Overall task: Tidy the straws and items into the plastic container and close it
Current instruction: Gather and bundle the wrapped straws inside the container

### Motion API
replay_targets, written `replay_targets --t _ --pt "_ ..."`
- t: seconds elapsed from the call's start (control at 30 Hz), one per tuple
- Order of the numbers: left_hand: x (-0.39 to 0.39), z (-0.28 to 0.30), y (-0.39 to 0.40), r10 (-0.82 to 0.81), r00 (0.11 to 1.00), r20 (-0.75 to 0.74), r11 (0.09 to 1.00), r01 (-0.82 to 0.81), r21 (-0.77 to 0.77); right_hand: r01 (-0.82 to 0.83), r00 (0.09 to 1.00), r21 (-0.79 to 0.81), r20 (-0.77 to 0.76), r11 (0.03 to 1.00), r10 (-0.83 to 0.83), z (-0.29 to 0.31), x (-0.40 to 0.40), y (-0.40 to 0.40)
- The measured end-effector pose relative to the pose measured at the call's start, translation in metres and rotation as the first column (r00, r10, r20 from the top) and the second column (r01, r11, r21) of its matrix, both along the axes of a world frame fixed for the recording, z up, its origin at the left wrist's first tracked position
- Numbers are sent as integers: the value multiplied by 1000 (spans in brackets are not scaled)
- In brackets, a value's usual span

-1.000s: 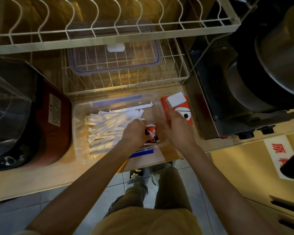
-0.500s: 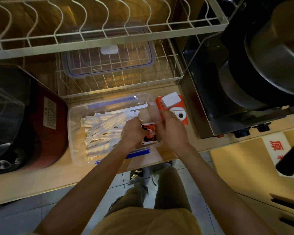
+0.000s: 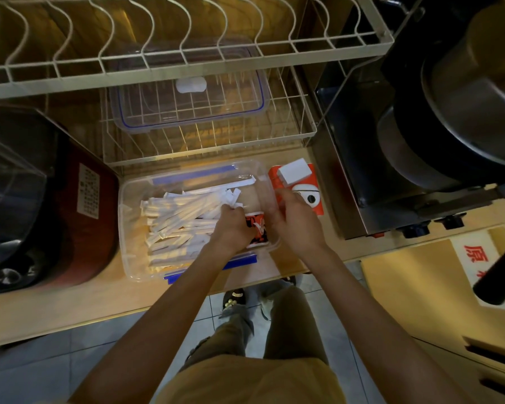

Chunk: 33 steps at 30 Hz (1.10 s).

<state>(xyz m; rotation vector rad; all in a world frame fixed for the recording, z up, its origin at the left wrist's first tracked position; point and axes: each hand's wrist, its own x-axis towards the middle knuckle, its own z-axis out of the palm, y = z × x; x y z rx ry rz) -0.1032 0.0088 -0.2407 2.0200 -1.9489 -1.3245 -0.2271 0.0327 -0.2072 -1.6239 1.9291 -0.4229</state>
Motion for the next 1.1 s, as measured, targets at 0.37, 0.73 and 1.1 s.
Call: replay_targets --t 0.37,0.73,1.1 --pt "18 35 6 -93 990 -104 996 93 -5 -9 1000 36 -21 999 9 4 -6 -3" --pt "114 24 20 -139 949 283 953 206 -222 -327 944 -139 -96 935 316 3 39 -25" --pt "124 7 16 -308 847 434 931 361 -44 -417 708 251 -512 873 486 -13 65 -59"
